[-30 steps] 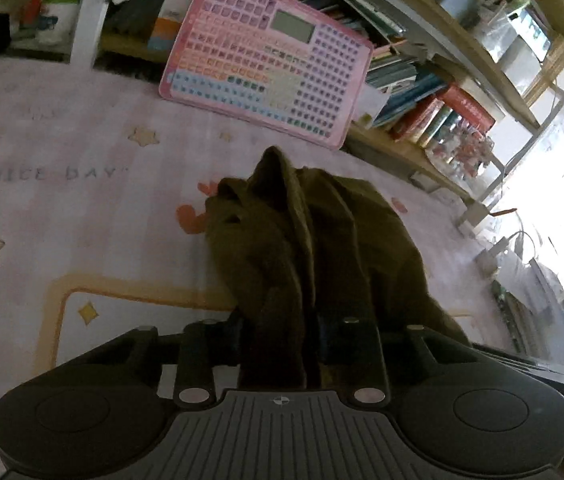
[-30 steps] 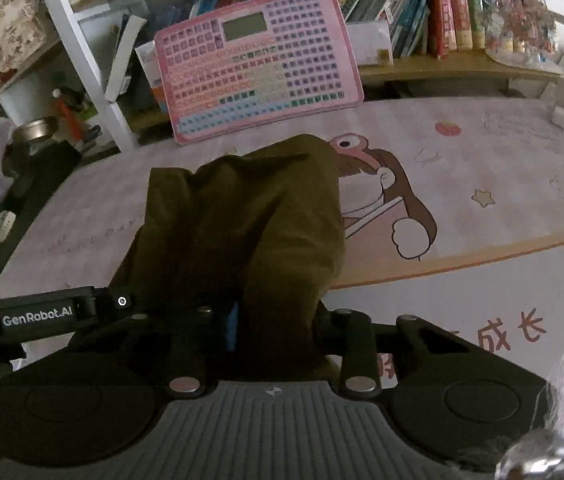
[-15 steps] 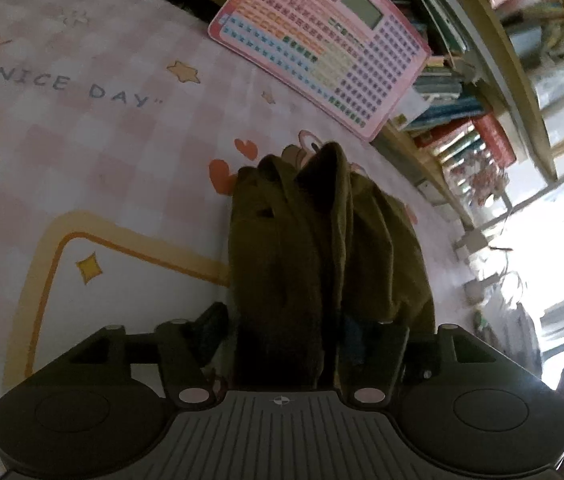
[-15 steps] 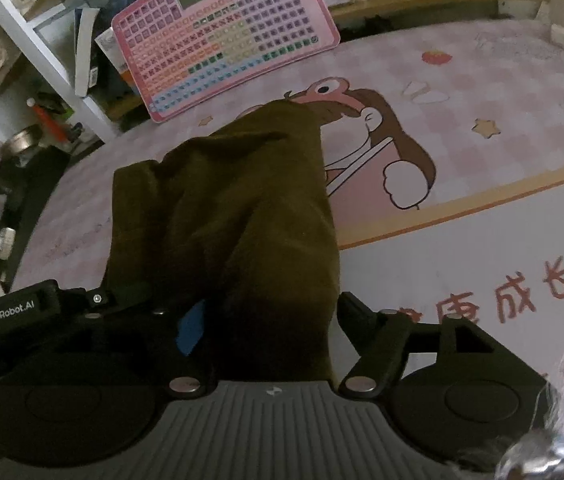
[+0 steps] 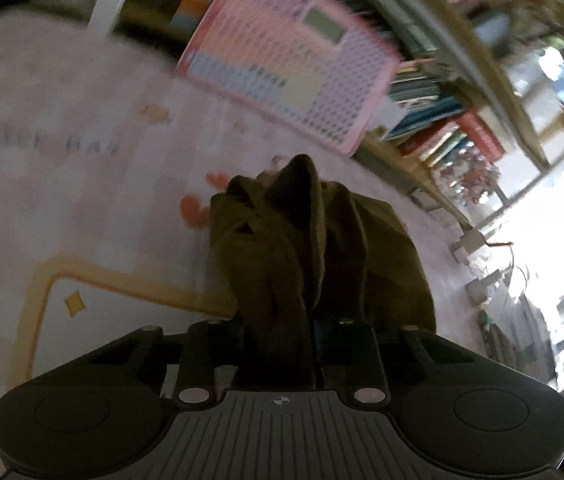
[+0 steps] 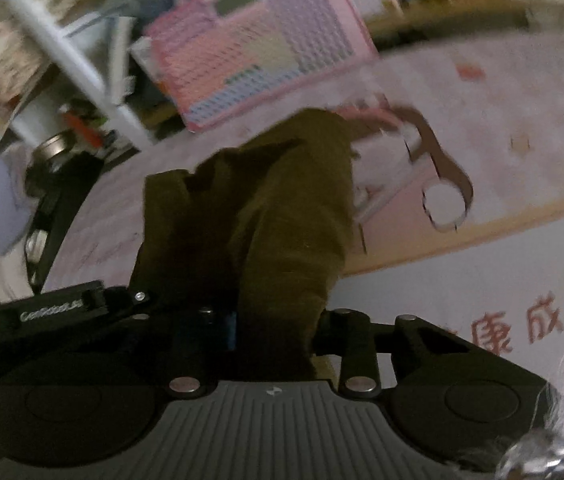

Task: Fold clothes
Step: 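Lift the brown bundle with both grippers and carry it toward the pink keyboard toy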

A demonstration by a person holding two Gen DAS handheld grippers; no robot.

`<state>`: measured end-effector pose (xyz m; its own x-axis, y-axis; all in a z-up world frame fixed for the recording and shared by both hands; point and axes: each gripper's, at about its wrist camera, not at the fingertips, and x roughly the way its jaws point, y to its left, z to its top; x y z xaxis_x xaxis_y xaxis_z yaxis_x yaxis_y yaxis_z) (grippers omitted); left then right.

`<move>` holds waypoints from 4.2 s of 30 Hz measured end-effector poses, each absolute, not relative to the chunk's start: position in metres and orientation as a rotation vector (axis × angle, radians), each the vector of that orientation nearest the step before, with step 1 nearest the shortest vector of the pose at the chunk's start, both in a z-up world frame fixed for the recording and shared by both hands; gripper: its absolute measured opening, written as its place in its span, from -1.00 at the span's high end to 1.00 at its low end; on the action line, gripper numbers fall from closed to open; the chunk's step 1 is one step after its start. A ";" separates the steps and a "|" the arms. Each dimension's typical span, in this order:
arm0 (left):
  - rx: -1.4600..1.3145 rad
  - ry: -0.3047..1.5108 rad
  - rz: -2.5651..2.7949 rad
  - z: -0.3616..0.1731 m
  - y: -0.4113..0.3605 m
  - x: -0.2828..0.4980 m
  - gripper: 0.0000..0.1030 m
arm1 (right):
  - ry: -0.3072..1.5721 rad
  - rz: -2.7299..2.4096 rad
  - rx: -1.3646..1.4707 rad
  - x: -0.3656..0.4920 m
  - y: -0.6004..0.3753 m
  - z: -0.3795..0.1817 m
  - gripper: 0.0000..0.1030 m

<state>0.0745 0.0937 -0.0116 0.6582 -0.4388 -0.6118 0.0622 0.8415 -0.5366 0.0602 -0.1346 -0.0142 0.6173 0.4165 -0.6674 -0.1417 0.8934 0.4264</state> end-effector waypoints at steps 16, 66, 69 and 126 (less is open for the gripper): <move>-0.496 0.690 -0.351 0.025 0.095 0.036 0.48 | 0.718 0.331 0.318 0.017 -0.138 0.030 0.45; -0.311 0.791 -0.384 0.033 -0.076 -0.021 0.47 | 0.713 0.271 0.515 -0.079 -0.310 -0.002 0.44; -0.308 0.796 -0.390 0.033 -0.081 -0.021 0.47 | 0.709 0.265 0.518 -0.082 -0.317 -0.003 0.44; -0.650 0.768 -0.254 -0.070 0.181 0.261 0.31 | 0.792 0.396 0.279 0.276 -0.081 -0.043 0.35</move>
<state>0.2612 0.1809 -0.0704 0.7012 -0.4391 -0.5617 -0.0168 0.7774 -0.6287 0.2763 -0.0813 -0.0427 0.6352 0.4445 -0.6317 -0.2390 0.8908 0.3865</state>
